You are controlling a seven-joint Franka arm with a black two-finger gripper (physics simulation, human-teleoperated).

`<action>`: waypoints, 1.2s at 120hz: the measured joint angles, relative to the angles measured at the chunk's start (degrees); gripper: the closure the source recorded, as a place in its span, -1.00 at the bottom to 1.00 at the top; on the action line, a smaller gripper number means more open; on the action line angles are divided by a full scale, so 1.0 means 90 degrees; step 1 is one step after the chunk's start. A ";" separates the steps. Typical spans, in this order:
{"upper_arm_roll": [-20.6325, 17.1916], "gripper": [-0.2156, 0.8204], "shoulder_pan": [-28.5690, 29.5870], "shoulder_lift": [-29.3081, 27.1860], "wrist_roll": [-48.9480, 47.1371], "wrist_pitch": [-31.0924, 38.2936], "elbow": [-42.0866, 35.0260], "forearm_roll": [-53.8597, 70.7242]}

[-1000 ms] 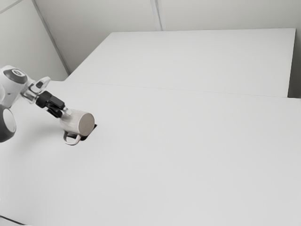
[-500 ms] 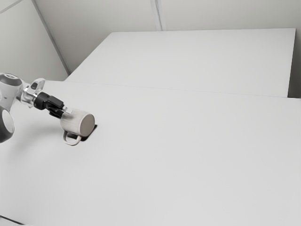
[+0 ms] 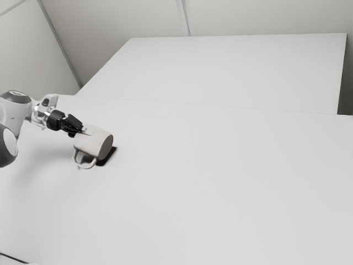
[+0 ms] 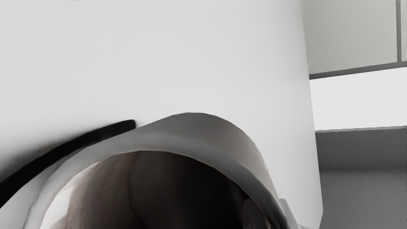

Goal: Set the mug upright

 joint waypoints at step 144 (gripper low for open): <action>-0.0338 0.92 -0.3250 -0.3590 -0.4951 0.5560 -0.4295 0.4836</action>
